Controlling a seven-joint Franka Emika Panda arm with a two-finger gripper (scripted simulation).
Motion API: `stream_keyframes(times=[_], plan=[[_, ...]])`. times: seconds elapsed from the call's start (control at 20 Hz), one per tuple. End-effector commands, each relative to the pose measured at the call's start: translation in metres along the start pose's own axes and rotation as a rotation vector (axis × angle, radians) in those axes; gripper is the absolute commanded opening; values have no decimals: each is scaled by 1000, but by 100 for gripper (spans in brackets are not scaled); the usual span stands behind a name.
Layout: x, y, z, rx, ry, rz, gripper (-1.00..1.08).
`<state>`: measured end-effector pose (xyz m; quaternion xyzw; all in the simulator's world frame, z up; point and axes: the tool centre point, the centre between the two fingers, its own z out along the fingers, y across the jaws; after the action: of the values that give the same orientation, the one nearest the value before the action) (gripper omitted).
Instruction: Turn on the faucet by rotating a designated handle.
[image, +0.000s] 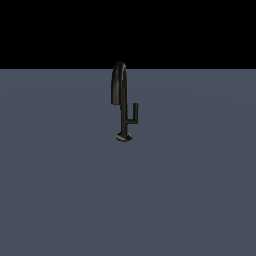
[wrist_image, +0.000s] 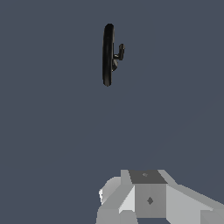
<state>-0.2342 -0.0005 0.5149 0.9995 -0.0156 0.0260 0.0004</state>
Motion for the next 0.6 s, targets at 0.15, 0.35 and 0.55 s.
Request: stream_keyframes(times=[0.15, 0.35, 0.55], plan=[[19, -2, 4, 41, -43, 46, -100], [39, -4, 10, 83, -89, 94, -100], [63, -6, 17, 134, -142, 151, -100]])
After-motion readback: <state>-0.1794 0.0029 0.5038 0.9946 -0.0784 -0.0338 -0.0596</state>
